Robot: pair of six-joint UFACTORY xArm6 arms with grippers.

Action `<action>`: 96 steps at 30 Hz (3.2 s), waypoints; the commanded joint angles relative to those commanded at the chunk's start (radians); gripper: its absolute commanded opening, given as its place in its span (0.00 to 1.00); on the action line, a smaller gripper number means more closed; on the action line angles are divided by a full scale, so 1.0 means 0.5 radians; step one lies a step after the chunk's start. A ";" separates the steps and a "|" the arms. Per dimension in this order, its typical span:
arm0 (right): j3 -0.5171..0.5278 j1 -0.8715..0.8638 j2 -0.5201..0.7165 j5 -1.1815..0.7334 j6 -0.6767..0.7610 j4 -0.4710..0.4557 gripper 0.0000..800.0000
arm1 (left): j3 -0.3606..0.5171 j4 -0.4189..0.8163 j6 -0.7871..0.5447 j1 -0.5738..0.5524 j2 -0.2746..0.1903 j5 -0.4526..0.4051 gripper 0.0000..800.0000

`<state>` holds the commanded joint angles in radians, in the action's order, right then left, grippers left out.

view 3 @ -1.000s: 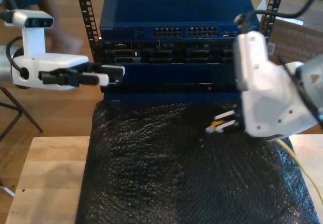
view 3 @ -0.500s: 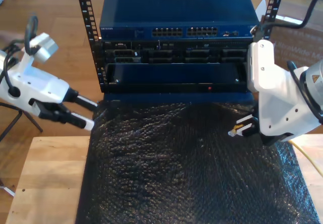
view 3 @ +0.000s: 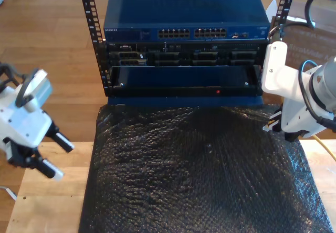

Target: Grab the cable and plug it in

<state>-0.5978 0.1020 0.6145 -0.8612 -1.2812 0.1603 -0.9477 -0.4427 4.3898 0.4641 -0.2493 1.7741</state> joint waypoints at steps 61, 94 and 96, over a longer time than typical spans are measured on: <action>0.025 -0.006 -0.187 0.064 0.086 -0.107 0.00 | 1.323 0.991 -2.430 1.700 -0.497 -0.730 1.00; 0.285 0.129 -0.092 1.157 0.092 -0.491 0.00 | 1.654 0.967 -2.562 1.884 -0.476 -1.375 1.00; 0.301 0.129 -0.166 1.335 0.089 -0.555 0.00 | 1.657 0.967 -2.562 1.884 -0.479 -1.375 1.00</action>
<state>-0.4475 0.1665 0.5317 -0.1937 -1.2367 -0.1174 -0.1191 0.0407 3.1086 1.4062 -0.4887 1.0867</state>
